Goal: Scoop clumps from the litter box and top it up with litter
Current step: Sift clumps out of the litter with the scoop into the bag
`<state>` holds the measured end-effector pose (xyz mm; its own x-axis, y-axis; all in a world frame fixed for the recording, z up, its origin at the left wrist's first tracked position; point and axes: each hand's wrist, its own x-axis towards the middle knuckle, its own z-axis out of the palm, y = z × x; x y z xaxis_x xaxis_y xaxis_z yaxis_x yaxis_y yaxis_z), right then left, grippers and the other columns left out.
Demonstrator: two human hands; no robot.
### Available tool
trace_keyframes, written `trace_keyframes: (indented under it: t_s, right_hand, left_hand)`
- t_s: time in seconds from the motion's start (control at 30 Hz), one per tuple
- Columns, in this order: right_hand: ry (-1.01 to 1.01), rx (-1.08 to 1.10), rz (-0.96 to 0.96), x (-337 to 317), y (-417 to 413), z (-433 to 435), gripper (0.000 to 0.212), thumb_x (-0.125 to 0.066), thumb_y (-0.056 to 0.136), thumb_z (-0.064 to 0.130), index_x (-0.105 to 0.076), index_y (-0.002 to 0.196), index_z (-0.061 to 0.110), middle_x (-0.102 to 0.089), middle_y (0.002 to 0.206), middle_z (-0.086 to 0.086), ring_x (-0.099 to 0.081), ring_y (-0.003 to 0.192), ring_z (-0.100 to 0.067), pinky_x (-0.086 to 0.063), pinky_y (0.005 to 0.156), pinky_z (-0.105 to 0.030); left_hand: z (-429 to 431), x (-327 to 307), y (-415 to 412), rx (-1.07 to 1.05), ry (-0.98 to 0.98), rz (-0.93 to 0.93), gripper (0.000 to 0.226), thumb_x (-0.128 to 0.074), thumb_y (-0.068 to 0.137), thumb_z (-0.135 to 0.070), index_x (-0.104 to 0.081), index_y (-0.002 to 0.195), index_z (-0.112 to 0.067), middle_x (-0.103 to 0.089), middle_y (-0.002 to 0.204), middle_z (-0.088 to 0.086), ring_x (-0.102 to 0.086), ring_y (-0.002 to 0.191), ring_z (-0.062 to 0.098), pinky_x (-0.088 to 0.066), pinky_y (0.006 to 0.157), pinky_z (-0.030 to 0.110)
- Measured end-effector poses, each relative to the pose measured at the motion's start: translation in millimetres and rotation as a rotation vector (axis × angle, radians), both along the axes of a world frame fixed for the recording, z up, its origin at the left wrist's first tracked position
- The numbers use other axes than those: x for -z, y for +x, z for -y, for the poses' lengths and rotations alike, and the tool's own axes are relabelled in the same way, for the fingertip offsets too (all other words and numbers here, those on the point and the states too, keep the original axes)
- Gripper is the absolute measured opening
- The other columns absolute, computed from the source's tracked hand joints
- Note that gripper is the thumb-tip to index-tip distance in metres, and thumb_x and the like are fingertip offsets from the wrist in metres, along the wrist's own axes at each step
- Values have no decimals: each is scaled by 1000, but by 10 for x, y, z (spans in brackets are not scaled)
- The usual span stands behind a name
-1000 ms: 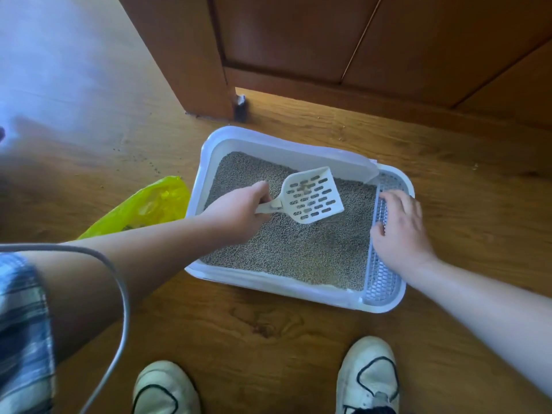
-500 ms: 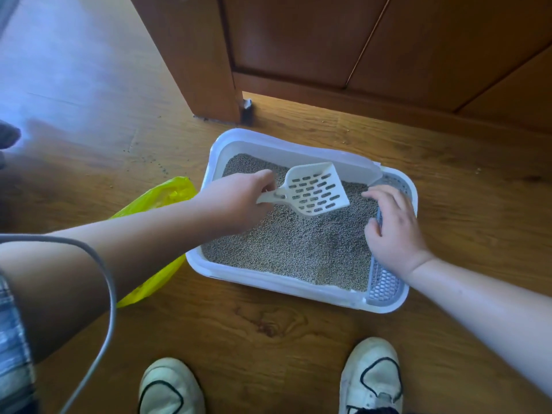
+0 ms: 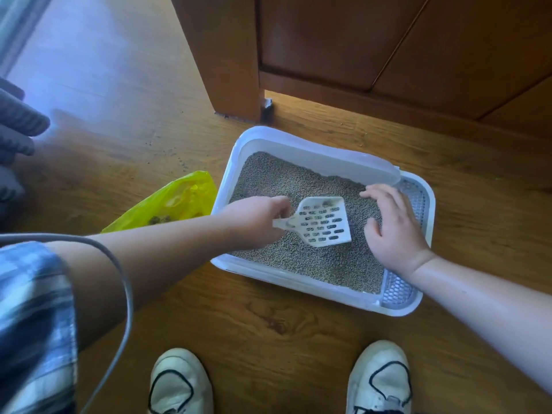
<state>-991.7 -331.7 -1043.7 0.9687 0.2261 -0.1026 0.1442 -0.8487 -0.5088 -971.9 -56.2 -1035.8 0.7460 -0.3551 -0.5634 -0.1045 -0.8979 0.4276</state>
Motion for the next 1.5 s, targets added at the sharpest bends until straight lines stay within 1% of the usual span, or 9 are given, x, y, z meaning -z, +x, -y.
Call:
trace_keyframes:
  t_s: [0.2, 0.37, 0.53, 0.63, 0.77, 0.9, 0.97, 1.27, 1.5]
  right_hand:
    - [1, -36, -22, -20, -51, -61, 47, -52, 83, -5, -53, 128, 11, -46, 136, -4, -37, 133, -17, -20, 115, -24]
    - [-2, -60, -53, -1, -114, -84, 47, -52, 84, -4, -53, 128, 12, -45, 137, -2, -36, 135, -15, -13, 114, -15]
    - [10, -22, -79, 51, -105, -64, 47, -51, 85, -4, -53, 128, 13, -45, 138, -2, -36, 135, -15, -18, 115, -23]
    - [7, 11, -98, 75, -77, -67, 46, -50, 86, -4, -52, 128, 14, -44, 137, -1, -36, 134, -14, -19, 114, -23]
    - [14, 23, -113, 86, -30, -85, 46, -49, 85, -3, -53, 127, 15, -45, 134, 2, -39, 131, -13, -22, 112, -23]
    - [24, 52, -103, 45, 9, -82, 46, -49, 86, -3, -53, 128, 14, -46, 132, 3, -39, 129, -12, -23, 111, -23]
    - [39, 81, -98, 16, 22, -62, 46, -48, 87, -3, -53, 129, 15, -46, 132, 4, -39, 128, -10, -24, 110, -22]
    - [171, 82, 90, -180, 192, -130, 40, -47, 88, -4, -57, 123, 13, -52, 124, 5, -48, 121, -13, -39, 109, -36]
    - [258, -116, 203, -500, 265, -616, 31, -48, 88, 5, -60, 116, 9, -53, 111, 6, -51, 104, -12, -39, 92, -18]
  left_hand:
    - [275, 422, -45, 72, 28, 219, 18, -54, 93, -29, -47, 108, -22, -56, 103, -1, -53, 95, 24, -48, 69, 38]
    - [198, 523, -39, 22, 88, 104, 25, -56, 91, -23, -46, 114, -21, -57, 109, 3, -53, 102, 26, -47, 73, 39]
    - [77, 485, 51, -33, 73, -33, 47, -54, 90, -13, -42, 135, -22, -55, 121, 6, -56, 105, 28, -53, 81, 43]
    - [16, 500, 63, -17, 88, -25, 45, -58, 91, -16, -43, 133, -21, -58, 119, 7, -55, 103, 28, -52, 87, 45]
    - [67, 521, 13, 172, 203, 71, 54, -69, 87, -43, -45, 128, -19, -59, 121, 5, -53, 114, 30, -42, 95, 44]
    - [122, 545, -8, 218, 219, 136, 32, -64, 90, -30, -50, 116, -20, -60, 112, 3, -52, 108, 27, -45, 88, 40]
    - [105, 501, 8, 162, 143, 114, 24, -59, 92, -21, -52, 115, -20, -57, 105, 2, -48, 105, 24, -50, 86, 42]
    - [-165, -190, -16, 137, -39, 244, 29, -62, 90, -35, -57, 118, -27, -56, 106, -6, -50, 105, 21, -44, 92, 37]
    - [-768, -716, -206, 57, -47, 360, 27, -64, 90, -36, -60, 116, -29, -55, 99, -10, -47, 98, 20, -44, 86, 34]
